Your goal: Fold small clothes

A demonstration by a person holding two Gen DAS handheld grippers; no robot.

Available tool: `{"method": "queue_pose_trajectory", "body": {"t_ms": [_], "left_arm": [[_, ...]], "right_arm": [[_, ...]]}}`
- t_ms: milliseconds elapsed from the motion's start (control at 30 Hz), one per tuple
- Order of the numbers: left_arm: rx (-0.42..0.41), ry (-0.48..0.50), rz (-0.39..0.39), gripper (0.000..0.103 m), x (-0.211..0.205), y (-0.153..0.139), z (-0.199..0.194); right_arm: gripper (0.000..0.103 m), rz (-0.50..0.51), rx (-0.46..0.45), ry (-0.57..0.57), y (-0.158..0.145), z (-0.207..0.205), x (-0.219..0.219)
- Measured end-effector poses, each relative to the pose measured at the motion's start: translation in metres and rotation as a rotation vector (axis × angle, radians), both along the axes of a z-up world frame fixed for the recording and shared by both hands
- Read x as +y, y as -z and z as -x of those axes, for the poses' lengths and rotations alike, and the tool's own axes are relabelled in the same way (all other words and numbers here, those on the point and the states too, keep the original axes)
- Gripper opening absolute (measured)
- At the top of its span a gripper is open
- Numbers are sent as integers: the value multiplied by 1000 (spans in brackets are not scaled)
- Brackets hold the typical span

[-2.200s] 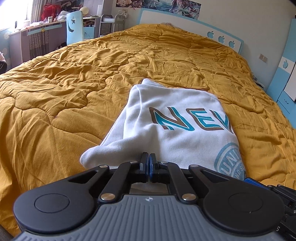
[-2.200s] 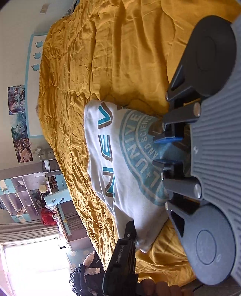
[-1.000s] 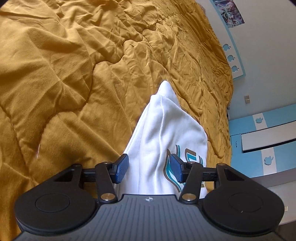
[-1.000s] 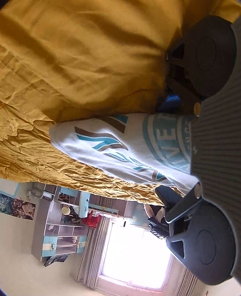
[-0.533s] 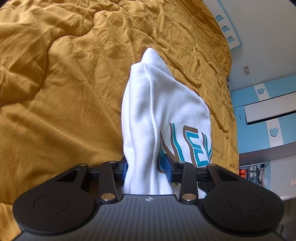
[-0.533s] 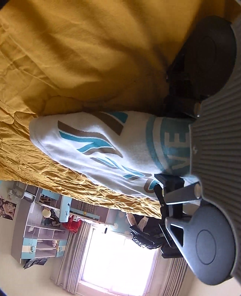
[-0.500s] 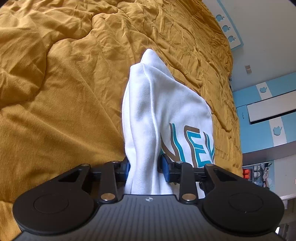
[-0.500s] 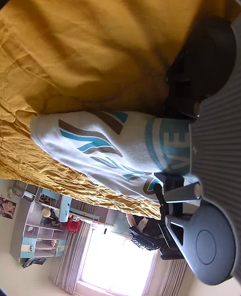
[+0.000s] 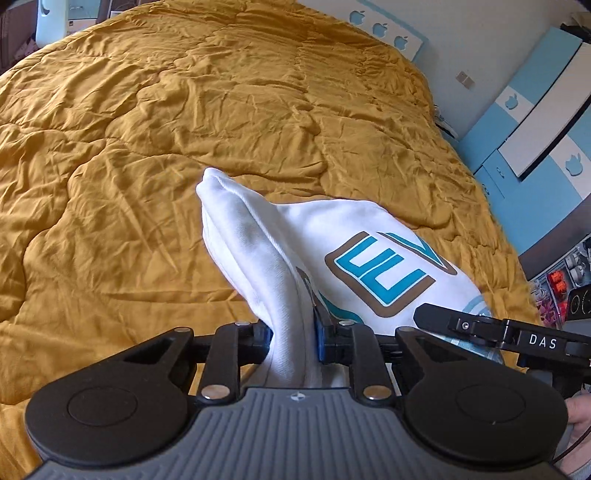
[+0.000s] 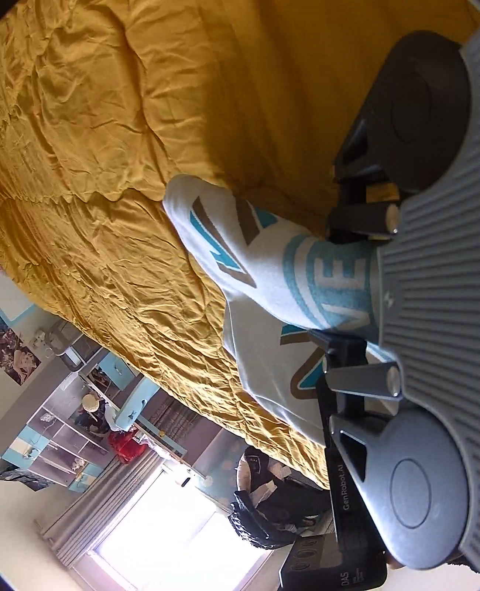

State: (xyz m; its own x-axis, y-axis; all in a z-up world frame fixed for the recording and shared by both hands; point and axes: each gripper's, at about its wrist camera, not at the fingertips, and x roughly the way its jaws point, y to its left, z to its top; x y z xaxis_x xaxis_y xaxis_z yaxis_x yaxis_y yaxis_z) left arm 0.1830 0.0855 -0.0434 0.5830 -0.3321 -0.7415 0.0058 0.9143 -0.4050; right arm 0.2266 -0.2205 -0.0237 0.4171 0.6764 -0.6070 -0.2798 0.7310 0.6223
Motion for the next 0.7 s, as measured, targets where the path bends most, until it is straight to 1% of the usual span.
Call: {"method": "queue_pose_trajectory", "body": {"t_ms": [133,200,333,400,500,567,600,633,667,700], "left_arm": [[-23,56,61,23,-43,-9,-13],[-33,80,102,23,-72,-8,-20],[-64,136,152,23,-128,-6,-27],[-46,151,173,23,-156,0,-30],[-1,179,202,23,-189,14,-36],[28,197,211,19,-206,28,-39],[44,207,208,18,-212,37,-40],[66,216,211,17,-215,46,-41],[106,223,224,17,-217,57,-42],[148,218,235,17,-217,69,-43]], "right_arm": [[31,58,-59,17,-31,-1,-59],[31,90,-83,35,-43,1,-88],[31,146,-134,88,-60,11,-153],[31,170,-138,116,-61,13,-183],[31,213,-115,151,-54,13,-224],[31,228,-83,169,-40,11,-248],[31,215,-56,180,-30,9,-262],[31,187,-12,201,-16,5,-277],[31,154,42,223,-2,2,-291],[31,110,114,250,20,1,-306]]}}
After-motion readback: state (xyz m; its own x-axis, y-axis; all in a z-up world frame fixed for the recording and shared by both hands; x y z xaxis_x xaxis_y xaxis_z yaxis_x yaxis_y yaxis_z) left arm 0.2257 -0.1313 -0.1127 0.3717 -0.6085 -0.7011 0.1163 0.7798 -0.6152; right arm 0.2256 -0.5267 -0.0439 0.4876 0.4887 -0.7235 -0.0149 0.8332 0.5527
